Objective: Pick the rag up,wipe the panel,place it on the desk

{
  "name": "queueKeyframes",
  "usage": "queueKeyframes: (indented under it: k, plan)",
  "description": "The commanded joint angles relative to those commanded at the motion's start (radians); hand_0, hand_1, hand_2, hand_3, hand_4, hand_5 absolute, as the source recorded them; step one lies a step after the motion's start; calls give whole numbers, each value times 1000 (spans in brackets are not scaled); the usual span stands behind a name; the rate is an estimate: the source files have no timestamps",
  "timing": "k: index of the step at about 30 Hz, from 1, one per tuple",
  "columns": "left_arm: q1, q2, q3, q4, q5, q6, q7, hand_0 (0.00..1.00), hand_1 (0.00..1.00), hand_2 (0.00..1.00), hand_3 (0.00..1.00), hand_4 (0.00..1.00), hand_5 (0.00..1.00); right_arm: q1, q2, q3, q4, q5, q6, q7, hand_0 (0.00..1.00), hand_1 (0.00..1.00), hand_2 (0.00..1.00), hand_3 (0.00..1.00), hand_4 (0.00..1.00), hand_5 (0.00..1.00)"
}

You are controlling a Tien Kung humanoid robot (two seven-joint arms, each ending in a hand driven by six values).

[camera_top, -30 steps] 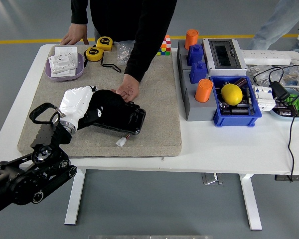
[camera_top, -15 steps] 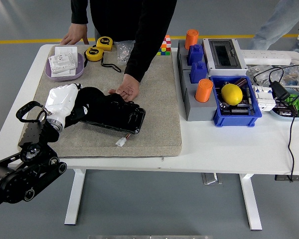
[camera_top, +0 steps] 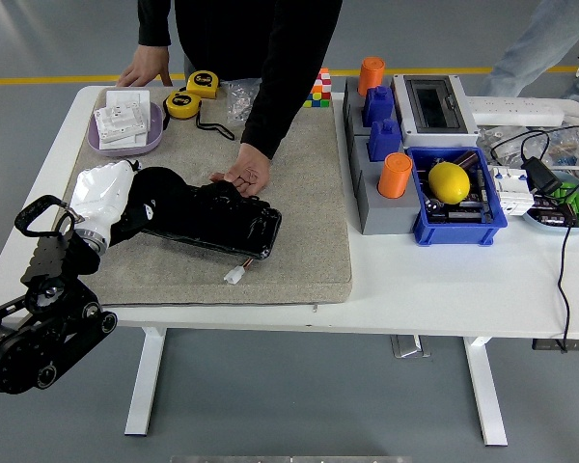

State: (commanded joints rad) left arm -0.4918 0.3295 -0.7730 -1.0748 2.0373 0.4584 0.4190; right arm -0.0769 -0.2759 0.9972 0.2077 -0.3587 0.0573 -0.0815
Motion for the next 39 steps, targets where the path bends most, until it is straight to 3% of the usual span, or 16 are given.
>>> queueKeyframes:
  k: [13, 25, 39]
  plan:
    - [4, 2, 12, 1, -2, 2, -1, 281, 216, 466, 451, 228, 2, 1, 0, 0, -1, 1, 1, 0, 743, 691, 701, 620, 998, 551]
    - [-26, -26, 103, -15, -20, 2, 3, 281, 216, 466, 450, 226, 2, 4, 0, -7, -2, 6, 2, 2, 743, 691, 701, 621, 998, 552]
    - [-63, -51, 209, -75, -8, -2, 21, 280, 217, 467, 451, 243, 2, 7, -3, -12, -3, 10, 3, 3, 743, 691, 701, 621, 998, 553]
